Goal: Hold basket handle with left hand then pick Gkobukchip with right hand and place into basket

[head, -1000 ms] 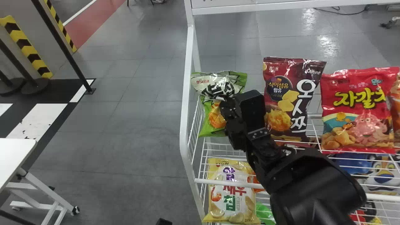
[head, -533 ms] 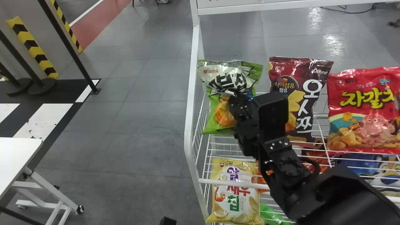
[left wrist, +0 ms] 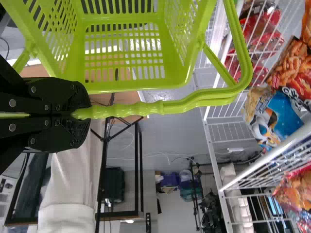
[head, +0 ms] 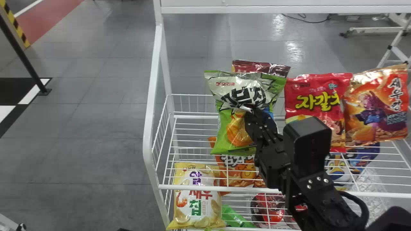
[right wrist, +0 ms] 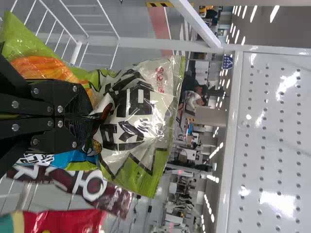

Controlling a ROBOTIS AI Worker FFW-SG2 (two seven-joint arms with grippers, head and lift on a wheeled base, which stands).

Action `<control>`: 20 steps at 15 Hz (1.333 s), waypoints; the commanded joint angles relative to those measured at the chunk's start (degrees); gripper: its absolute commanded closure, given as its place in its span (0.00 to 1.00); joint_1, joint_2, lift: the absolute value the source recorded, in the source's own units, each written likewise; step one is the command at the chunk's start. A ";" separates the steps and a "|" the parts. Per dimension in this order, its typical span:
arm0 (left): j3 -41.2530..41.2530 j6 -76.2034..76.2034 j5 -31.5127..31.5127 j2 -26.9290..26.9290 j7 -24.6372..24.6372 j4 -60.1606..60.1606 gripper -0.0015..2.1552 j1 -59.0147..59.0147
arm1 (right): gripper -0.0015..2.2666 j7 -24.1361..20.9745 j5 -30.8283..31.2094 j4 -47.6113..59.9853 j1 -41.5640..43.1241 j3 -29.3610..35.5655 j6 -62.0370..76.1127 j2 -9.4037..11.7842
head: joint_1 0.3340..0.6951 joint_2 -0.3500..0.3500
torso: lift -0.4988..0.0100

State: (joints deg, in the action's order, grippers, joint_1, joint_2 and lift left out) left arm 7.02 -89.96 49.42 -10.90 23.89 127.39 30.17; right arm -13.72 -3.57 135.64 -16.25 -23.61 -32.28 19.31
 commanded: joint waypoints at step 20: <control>1.76 -0.07 -0.29 0.61 -1.74 3.39 0.79 0.50 | 0.89 8.79 -9.61 29.42 -17.15 12.27 -57.80 8.02 | 1.00 0.00 | 0.92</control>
State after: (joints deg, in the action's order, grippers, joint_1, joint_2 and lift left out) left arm 8.75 -89.96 49.14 -10.28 22.22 130.78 30.74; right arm -4.88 -13.19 165.80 -33.63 -10.05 -89.77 27.79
